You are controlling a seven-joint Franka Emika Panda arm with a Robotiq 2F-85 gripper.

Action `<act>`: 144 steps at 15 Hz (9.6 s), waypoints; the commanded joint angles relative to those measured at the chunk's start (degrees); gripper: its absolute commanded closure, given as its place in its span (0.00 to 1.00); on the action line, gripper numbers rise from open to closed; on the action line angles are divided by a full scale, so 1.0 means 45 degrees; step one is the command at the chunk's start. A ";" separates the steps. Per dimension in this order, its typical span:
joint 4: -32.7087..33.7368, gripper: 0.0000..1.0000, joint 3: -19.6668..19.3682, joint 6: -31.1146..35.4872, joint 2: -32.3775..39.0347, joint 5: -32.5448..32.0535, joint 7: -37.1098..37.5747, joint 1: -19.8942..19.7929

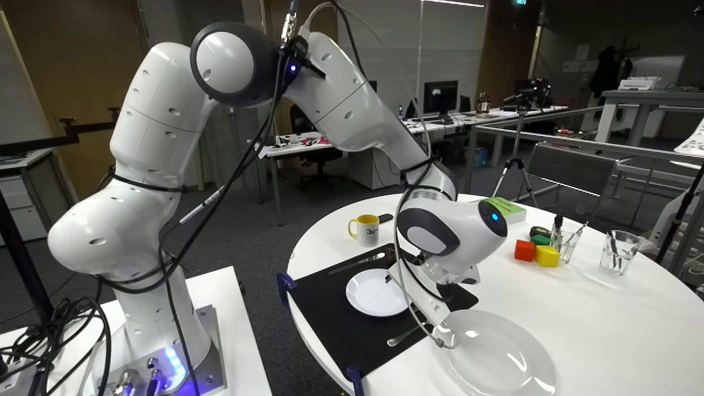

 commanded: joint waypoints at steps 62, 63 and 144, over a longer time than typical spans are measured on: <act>0.3011 0.99 0.2083 -0.2403 0.2077 0.0484 0.1057 0.0778; 0.2871 0.99 0.2165 -0.2230 0.1952 0.0429 0.1181 0.0929; 0.2873 0.99 0.3358 -0.1180 0.2411 0.1409 0.4286 0.2346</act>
